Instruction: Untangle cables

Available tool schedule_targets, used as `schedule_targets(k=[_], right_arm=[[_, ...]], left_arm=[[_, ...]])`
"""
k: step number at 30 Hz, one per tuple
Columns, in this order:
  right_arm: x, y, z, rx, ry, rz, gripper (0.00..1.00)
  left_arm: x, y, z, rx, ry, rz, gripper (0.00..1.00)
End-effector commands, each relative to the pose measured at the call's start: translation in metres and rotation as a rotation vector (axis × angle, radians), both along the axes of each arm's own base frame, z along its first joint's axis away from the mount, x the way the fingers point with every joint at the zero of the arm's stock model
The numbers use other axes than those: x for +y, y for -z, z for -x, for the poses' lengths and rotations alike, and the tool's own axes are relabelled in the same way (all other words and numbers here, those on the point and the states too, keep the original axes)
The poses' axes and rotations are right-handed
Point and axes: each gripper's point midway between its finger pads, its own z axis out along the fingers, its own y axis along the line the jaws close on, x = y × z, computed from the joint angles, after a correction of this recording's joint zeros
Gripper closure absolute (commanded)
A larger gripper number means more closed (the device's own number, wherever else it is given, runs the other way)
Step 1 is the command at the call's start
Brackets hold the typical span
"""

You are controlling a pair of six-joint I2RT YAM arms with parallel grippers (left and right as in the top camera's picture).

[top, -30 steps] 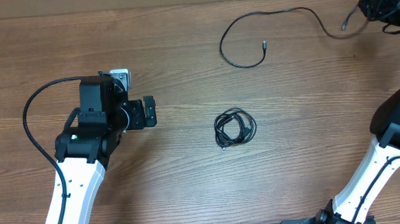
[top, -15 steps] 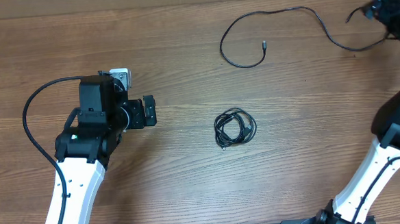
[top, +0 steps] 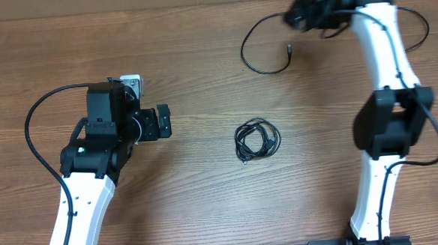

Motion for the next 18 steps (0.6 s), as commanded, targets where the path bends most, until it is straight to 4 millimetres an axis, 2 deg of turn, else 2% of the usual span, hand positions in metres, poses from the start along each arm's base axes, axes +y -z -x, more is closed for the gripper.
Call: schedule_targets(k=[1, 6, 10, 14, 16, 18], right_arm=[[0.018, 0.020, 0.006, -0.036, -0.132, 0.152, 0.11], [0.054, 0.058, 0.012, -0.043, -0.181, 0.215, 0.08], [0.068, 0.082, 0.022, -0.021, -0.197, 0.211, 0.09], [0.076, 0.101, 0.031, 0.001, -0.211, 0.209, 0.23], [0.078, 0.109, 0.035, 0.010, -0.218, 0.210, 0.34], [0.081, 0.116, 0.038, 0.019, -0.226, 0.212, 0.36]], left_arm=[[-0.001, -0.006, -0.004, -0.014, -0.006, -0.002, 0.00], [-0.001, -0.006, -0.004, -0.014, -0.005, -0.002, 0.01], [-0.001, -0.006, -0.004, -0.014, -0.005, -0.002, 0.00], [-0.001, -0.006, -0.004, -0.014, -0.005, -0.002, 0.01], [-0.001, -0.006, -0.004, -0.014, -0.005, -0.002, 0.01], [-0.001, -0.005, -0.004, -0.014, -0.005, -0.002, 0.00]])
